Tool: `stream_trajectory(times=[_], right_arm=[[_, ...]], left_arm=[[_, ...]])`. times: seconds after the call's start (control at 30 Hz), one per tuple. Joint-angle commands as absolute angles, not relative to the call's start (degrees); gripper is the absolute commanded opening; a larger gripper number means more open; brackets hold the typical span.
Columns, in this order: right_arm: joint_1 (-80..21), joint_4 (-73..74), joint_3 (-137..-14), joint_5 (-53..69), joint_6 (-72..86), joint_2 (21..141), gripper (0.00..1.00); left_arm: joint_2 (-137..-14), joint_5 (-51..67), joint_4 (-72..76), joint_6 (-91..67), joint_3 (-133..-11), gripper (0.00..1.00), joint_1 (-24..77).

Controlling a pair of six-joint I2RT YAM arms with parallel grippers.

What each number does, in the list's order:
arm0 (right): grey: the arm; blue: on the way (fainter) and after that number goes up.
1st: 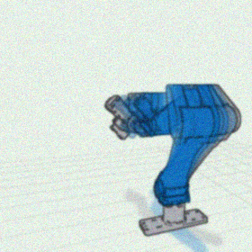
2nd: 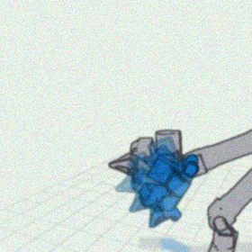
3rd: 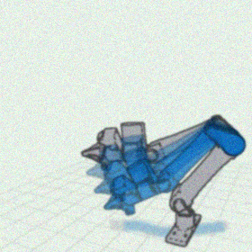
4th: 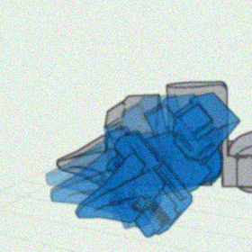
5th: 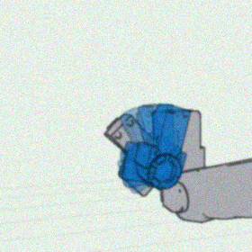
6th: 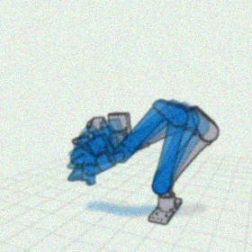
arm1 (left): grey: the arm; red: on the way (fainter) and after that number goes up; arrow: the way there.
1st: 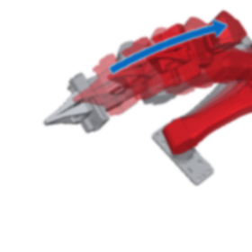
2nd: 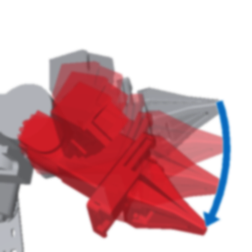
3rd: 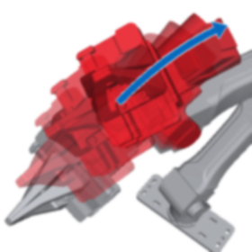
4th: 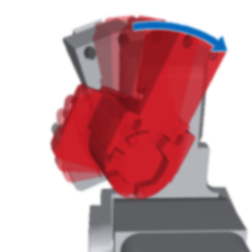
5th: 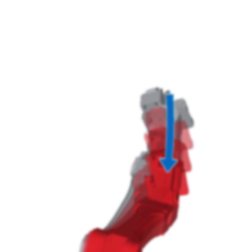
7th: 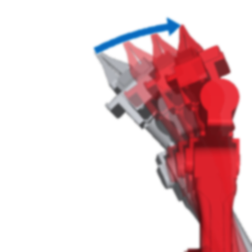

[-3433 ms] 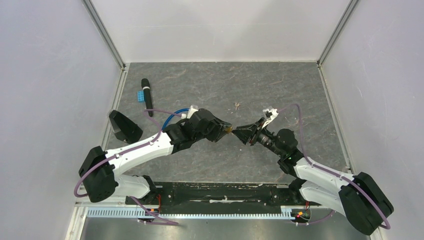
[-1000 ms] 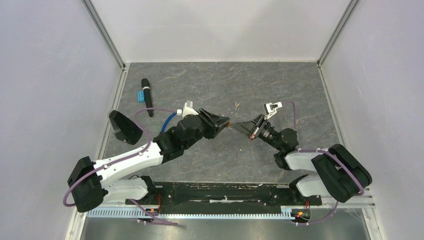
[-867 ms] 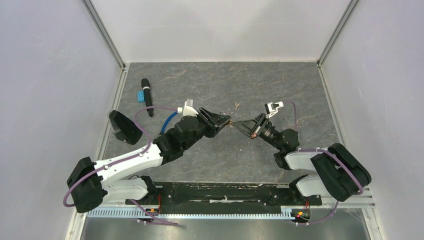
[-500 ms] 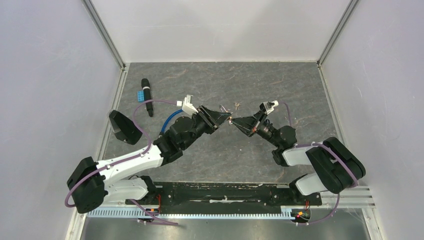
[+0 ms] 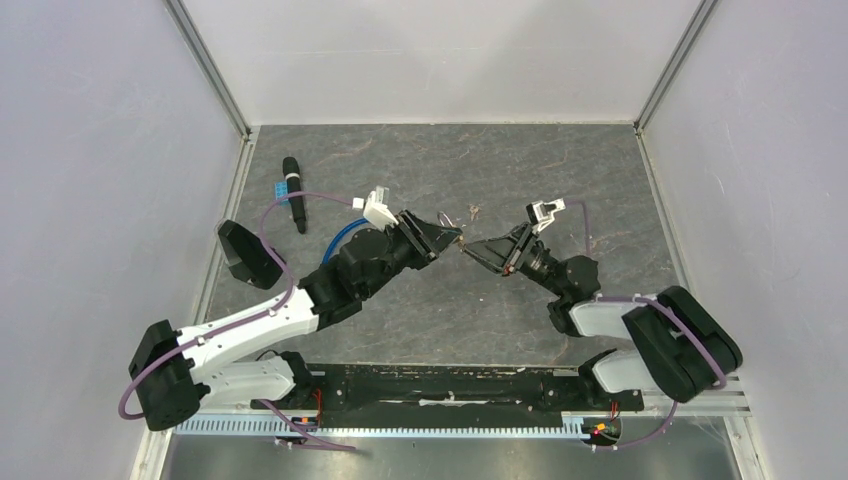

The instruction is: Unlock with the key

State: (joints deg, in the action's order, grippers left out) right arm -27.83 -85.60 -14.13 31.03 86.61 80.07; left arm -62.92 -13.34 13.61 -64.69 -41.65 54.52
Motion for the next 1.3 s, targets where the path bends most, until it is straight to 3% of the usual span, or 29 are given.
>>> stream_trajectory(times=[0.0,0.27,0.43,1.0,1.27], right_arm=[[-27.5,-86.4,-13.7,31.5,65.3,72.5,0.38],[-30.8,-68.9,-13.4,25.4,31.6,61.8,0.56],[-36.5,-61.3,-13.4,15.6,17.0,58.6,0.6],[-39.5,-71.3,-16.0,11.3,19.5,68.2,0.54],[-39.7,-73.1,-16.3,8.6,20.2,70.0,0.46]], left_arm=[[-62.0,-17.4,7.2,-67.0,-47.5,0.02,54.9],[-64.4,-20.1,-3.2,-75.0,-50.6,0.02,54.9],[-66.2,-19.3,-5.6,-77.3,-53.2,0.02,54.9],[-70.0,-13.3,-0.7,-80.6,-53.6,0.02,54.9],[-70.8,-12.8,-0.3,-79.9,-53.8,0.02,55.0]])
